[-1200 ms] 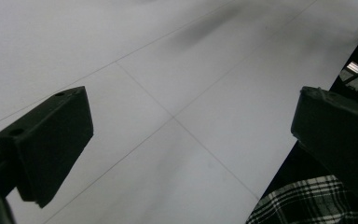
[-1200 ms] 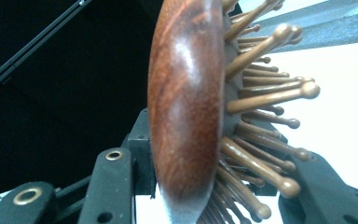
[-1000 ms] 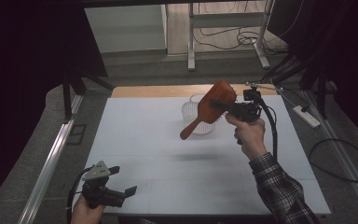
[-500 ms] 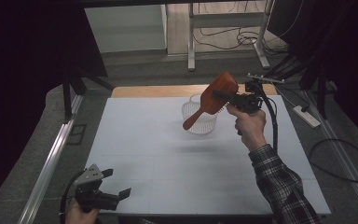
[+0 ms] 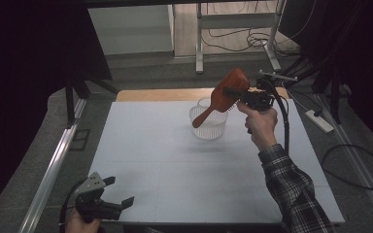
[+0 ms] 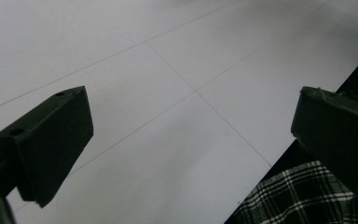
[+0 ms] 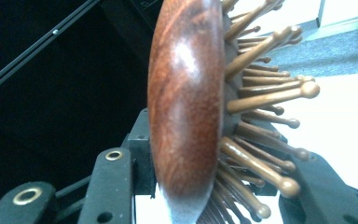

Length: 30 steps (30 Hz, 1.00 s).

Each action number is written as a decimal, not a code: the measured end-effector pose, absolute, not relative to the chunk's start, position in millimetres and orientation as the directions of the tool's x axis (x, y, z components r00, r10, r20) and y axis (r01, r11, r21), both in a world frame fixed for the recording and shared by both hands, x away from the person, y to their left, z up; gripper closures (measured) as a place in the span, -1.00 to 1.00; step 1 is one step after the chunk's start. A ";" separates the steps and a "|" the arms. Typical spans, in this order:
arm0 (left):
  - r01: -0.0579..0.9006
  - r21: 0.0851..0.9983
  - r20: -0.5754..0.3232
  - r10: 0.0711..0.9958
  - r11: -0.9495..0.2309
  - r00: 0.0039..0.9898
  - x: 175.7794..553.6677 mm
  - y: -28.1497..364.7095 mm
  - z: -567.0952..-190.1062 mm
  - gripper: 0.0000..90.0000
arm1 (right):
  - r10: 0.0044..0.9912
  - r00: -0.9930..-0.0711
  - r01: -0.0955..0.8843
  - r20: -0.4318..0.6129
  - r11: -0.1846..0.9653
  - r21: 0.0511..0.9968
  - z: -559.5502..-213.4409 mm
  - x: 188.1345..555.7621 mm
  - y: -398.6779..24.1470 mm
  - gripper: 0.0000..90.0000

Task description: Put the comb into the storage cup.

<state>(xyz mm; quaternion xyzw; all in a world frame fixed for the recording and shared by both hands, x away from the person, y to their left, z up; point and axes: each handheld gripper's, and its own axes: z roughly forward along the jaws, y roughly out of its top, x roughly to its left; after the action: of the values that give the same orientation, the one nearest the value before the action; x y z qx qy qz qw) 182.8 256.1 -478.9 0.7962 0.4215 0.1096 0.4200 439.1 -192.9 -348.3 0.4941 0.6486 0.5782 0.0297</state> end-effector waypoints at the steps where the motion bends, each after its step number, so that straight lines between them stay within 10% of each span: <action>1: 0.579 0.761 -0.179 0.763 -0.292 0.621 182.8 256.2 -478.9 -1.00 | 0.678 -0.507 0.605 0.533 -0.160 0.780 -347.6 440.8 -193.4 0.20; 30: 0.588 0.752 -0.187 0.760 -0.297 0.623 184.2 255.8 -480.0 -0.98 | 0.741 -0.452 0.583 0.497 -0.176 0.793 -349.0 467.0 -193.1 0.20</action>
<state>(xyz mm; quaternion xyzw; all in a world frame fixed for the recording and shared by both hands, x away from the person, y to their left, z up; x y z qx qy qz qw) 184.2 255.8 -480.0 0.7987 0.4218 0.1028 0.4165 467.0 -193.1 -349.0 0.5186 0.6382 0.5648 0.0696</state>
